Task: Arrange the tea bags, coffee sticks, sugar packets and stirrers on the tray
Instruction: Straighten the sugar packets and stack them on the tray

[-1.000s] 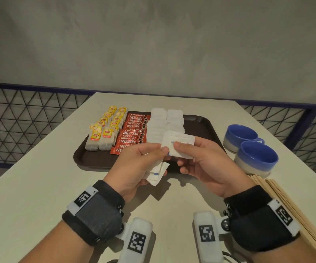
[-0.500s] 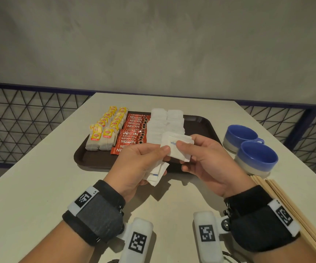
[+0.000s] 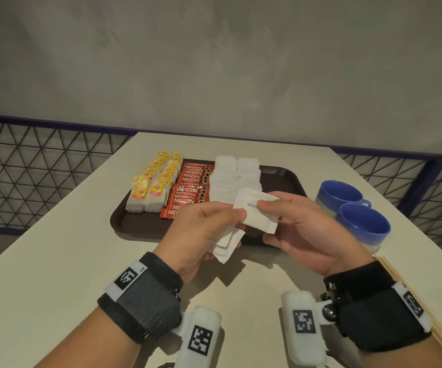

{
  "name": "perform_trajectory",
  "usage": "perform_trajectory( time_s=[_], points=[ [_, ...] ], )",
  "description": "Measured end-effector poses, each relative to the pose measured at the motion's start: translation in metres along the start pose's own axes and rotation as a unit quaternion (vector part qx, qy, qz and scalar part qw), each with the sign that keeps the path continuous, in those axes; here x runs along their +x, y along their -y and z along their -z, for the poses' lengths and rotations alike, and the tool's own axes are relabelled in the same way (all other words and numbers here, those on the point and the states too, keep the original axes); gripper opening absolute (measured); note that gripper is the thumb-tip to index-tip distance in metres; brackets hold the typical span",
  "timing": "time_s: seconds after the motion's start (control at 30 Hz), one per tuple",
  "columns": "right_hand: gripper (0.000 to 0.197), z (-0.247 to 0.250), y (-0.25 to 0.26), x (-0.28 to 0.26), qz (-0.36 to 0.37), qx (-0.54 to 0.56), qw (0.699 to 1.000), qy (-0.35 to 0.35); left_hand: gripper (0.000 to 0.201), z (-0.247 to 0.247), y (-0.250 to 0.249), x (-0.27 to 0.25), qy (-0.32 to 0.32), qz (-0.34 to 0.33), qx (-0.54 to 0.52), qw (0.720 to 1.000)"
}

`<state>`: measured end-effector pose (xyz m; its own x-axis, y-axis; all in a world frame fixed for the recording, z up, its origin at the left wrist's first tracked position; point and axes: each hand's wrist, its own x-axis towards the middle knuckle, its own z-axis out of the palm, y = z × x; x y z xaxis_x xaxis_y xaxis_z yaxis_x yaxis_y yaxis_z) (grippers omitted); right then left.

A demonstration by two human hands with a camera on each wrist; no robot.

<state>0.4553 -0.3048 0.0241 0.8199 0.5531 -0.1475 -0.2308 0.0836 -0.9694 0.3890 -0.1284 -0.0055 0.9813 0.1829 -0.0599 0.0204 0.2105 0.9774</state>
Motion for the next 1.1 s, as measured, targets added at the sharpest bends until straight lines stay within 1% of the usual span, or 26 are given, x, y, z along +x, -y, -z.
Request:
perform_trajectory(
  time_s=[0.03,0.1,0.17,0.23,0.27,0.33,0.4,0.47,0.53,0.63,0.77,0.83,0.93,1.03,1.1],
  points=[
    [0.028,0.0,0.004,-0.001,-0.003,0.014,1.0,0.004,0.014,-0.001,-0.002,-0.002,0.002,-0.001,-0.015,1.0],
    [0.028,0.001,0.015,0.002,-0.002,0.006,1.0,-0.021,0.017,-0.002,-0.007,-0.004,-0.003,0.004,-0.056,0.998],
    [0.029,0.005,0.029,0.011,0.005,-0.038,0.998,-0.057,0.016,0.001,-0.009,-0.001,-0.028,0.005,-0.086,0.996],
    [0.025,0.012,0.041,0.024,0.01,-0.111,0.989,-0.094,0.017,0.008,-0.009,0.003,-0.066,0.011,-0.111,0.992],
    [0.022,0.016,0.046,0.032,0.004,-0.17,0.979,-0.112,0.017,0.011,-0.008,0.007,-0.084,0.016,-0.12,0.989],
    [0.017,0.022,0.048,0.046,-0.032,-0.297,0.946,-0.127,0.019,0.015,-0.009,0.009,-0.108,0.024,-0.14,0.984],
    [0.017,0.025,0.044,0.058,-0.086,-0.39,0.91,-0.106,0.02,0.017,-0.011,0.008,-0.114,0.027,-0.154,0.981],
    [0.017,0.025,0.037,0.069,-0.128,-0.443,0.884,-0.077,0.019,0.017,-0.014,0.007,-0.115,0.026,-0.155,0.981],
    [0.014,0.024,0.031,0.08,-0.137,-0.471,0.868,-0.07,0.017,0.018,-0.015,0.006,-0.114,0.025,-0.155,0.981],
    [0.01,0.02,0.026,0.093,-0.136,-0.497,0.853,-0.084,0.017,0.019,-0.016,0.005,-0.113,0.024,-0.159,0.981],
    [0.015,0.013,0.027,0.102,-0.143,-0.476,0.862,-0.1,0.018,0.02,-0.016,0.007,-0.111,0.022,-0.165,0.98],
    [0.017,0.011,0.029,0.105,-0.148,-0.479,0.859,-0.106,0.018,0.019,-0.017,0.006,-0.111,0.023,-0.168,0.979],
    [0.02,0.005,0.03,0.105,-0.154,-0.509,0.839,-0.113,0.017,0.018,-0.018,0.005,-0.111,0.022,-0.168,0.979],
    [0.032,0.001,0.029,0.101,-0.15,-0.546,0.816,-0.115,0.015,0.017,-0.018,0.005,-0.11,0.023,-0.171,0.979],
    [0.037,-0.001,0.029,0.097,-0.153,-0.581,0.793,-0.1,0.016,0.017,-0.019,0.005,-0.11,0.023,-0.171,0.979]
  ],
)
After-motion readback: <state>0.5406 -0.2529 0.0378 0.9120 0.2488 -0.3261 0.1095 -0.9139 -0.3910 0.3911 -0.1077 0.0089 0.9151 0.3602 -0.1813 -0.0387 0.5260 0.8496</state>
